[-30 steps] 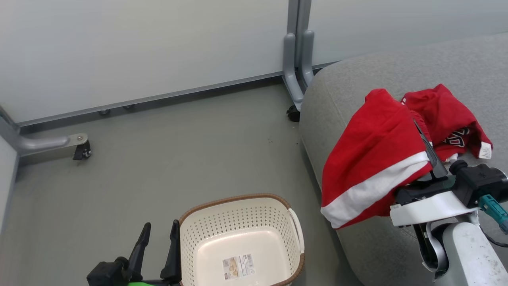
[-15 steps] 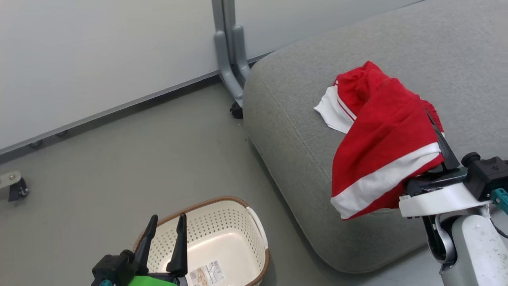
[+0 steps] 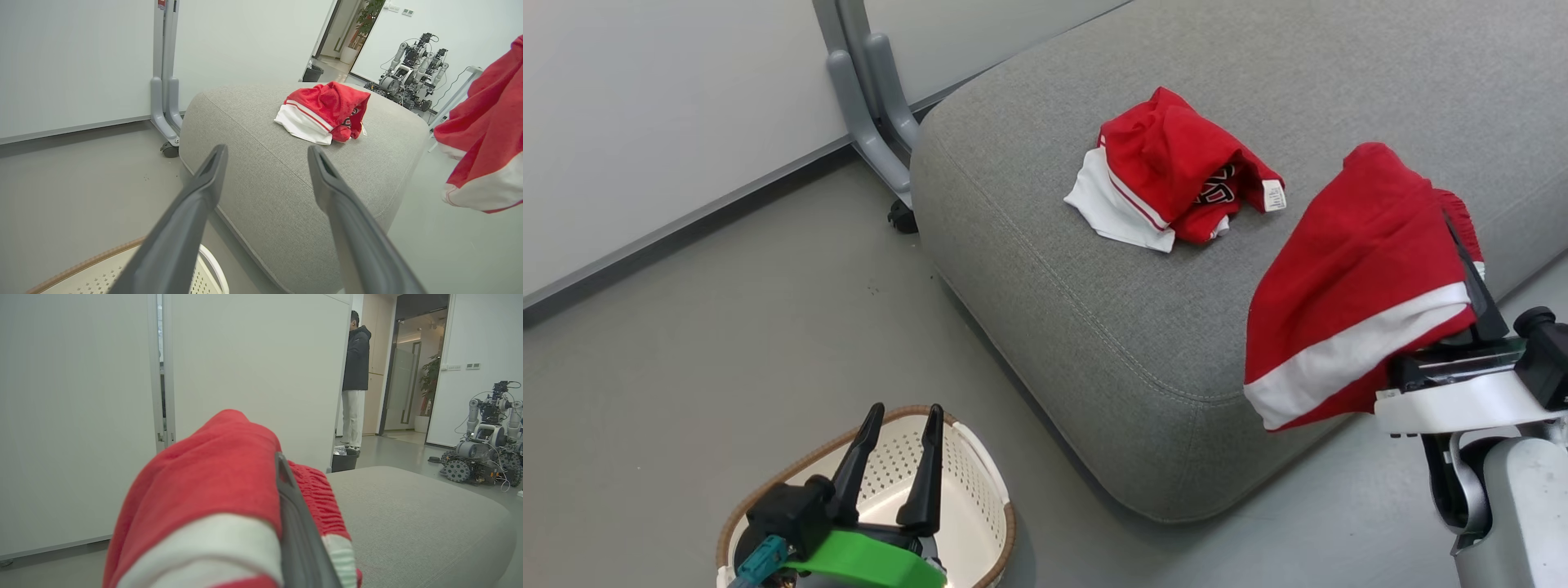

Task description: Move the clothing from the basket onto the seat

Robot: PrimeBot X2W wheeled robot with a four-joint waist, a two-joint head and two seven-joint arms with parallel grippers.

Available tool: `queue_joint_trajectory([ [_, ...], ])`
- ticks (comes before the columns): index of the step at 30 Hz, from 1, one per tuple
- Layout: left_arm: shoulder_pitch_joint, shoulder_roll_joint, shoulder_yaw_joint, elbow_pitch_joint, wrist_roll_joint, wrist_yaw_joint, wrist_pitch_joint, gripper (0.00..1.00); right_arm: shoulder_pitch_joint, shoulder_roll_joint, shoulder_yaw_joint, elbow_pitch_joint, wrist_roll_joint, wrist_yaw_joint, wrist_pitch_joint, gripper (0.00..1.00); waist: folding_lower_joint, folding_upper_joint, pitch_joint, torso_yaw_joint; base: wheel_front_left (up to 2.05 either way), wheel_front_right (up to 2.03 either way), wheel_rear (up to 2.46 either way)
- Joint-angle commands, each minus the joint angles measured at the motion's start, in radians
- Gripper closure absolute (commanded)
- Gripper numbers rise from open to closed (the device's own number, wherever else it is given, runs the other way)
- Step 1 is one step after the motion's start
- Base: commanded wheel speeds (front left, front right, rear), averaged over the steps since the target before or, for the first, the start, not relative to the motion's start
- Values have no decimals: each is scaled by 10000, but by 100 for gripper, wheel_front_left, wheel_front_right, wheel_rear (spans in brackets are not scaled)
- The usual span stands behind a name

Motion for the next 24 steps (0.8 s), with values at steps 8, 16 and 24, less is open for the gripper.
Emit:
queue_joint_trajectory([
  [8,-465,246,-395,149,-155,-25,-1,0,197,128,-362,-278,-103,-15,-31,100,0,0,296,-253,0,0,0],
  [16,-341,301,-390,74,-183,-25,-1,0,81,2,-255,-257,-162,-15,-29,100,0,0,358,-252,0,0,0],
  [24,86,238,-78,-146,15,-25,-1,0,-791,-442,128,-279,-222,-15,-31,100,0,0,632,-364,0,0,0],
])
